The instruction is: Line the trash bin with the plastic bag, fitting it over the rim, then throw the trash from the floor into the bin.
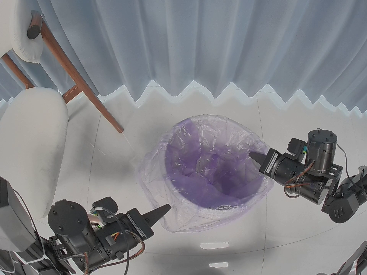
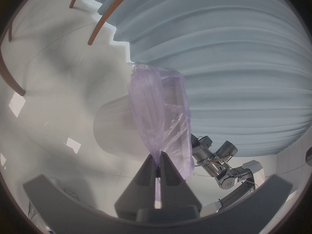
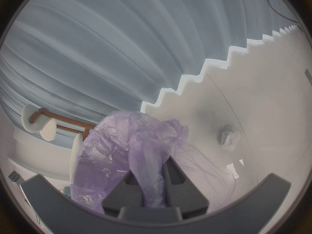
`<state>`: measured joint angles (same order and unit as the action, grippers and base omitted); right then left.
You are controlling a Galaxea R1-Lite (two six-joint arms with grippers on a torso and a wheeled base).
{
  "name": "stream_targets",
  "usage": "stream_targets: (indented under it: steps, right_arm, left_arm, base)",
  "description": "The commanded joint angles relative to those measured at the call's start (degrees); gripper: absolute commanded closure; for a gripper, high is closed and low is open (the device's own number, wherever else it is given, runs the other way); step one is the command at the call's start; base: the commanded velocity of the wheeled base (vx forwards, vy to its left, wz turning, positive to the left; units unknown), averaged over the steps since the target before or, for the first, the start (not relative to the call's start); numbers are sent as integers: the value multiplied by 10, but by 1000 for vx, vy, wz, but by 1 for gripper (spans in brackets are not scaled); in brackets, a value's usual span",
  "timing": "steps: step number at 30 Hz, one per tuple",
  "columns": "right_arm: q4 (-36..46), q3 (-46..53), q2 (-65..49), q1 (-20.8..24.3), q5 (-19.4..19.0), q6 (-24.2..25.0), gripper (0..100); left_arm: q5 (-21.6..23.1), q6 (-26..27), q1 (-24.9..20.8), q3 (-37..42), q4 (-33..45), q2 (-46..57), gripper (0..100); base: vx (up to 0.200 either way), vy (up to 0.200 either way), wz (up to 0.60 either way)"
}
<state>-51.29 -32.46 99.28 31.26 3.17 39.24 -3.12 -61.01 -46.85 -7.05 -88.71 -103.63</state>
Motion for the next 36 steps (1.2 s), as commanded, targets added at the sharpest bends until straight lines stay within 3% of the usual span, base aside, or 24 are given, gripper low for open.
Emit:
stream_targets:
  steps: [1, 9, 19, 27, 33, 36]
  right_arm:
    - [0, -8, 6, -1, 0, 5, 100]
    - [51, -65, 2, -1, 23, 93, 100]
    - [58, -60, -5, -1, 24, 98, 100]
    - [58, -59, -5, -1, 25, 98, 100]
    - [58, -59, -3, 0, 29, 98, 100]
    - [58, -59, -2, 3, 35, 96, 100]
  left_arm:
    - [-4, 0, -1, 5, 0, -3, 100]
    - [0, 5, 52, -12, 0, -87, 100]
    - [0, 5, 79, -39, 0, -82, 100]
    - [3, 13, 63, 70, 7, 12, 100]
    - [7, 13, 56, 70, 93, 140, 100]
    - [7, 14, 50, 70, 105, 139, 100]
  base:
    - [0, 0, 0]
    - [0, 0, 0]
    - [0, 0, 0]
    - [0, 0, 0]
    - [0, 0, 0]
    - [0, 0, 0]
